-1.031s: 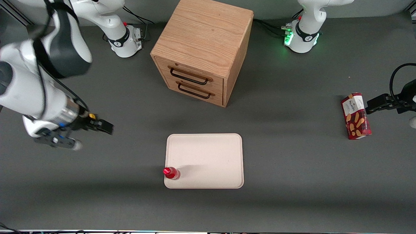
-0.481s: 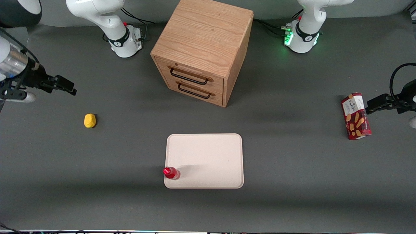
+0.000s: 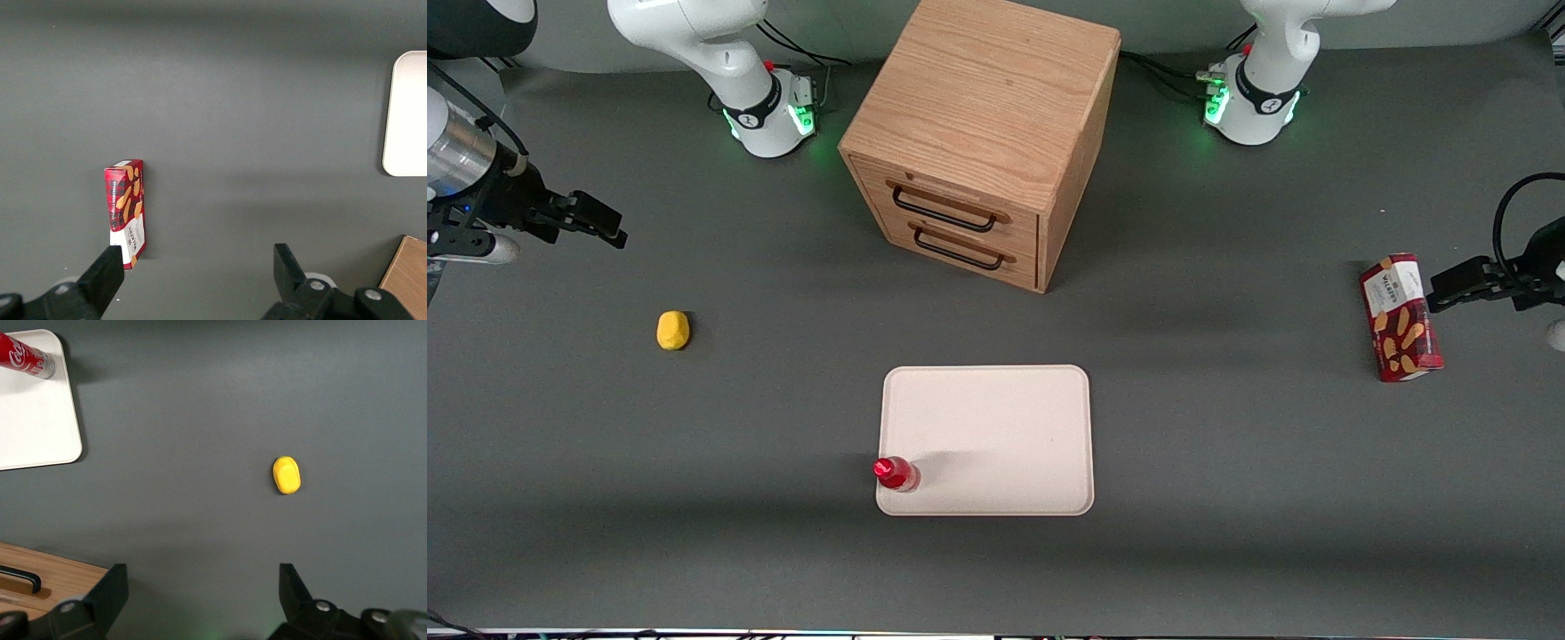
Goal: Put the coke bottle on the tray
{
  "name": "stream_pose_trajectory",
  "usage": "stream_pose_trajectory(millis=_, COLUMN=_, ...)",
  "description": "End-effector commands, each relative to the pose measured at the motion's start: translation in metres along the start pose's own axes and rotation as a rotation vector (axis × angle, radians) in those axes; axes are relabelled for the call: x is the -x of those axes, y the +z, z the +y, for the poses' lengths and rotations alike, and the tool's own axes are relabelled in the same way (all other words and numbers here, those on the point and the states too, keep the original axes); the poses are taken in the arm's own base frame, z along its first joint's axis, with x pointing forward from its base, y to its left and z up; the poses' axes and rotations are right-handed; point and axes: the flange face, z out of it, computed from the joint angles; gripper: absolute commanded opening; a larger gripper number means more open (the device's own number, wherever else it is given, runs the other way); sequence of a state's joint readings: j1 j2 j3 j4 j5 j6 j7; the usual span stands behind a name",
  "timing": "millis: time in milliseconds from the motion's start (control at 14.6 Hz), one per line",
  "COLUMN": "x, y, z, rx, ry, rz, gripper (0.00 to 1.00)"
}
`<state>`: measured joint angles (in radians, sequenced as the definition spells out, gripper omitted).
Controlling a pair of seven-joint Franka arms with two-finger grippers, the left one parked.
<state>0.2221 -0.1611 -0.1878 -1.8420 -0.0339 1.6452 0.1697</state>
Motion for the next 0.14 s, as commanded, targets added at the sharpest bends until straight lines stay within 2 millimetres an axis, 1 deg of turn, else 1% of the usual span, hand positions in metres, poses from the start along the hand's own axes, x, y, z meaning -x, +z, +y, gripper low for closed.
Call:
stream_pose_trajectory(millis=0, x=-0.0126, y=-0.0054, z=-0.0056, rx=0.02, ry=0.025, rz=0.008, gripper=1.0)
stream_pose_trajectory(millis=69, x=-0.0135, y=-0.0039, z=-0.0057, rx=0.015, ry=0.032, rz=0.004, gripper=1.0)
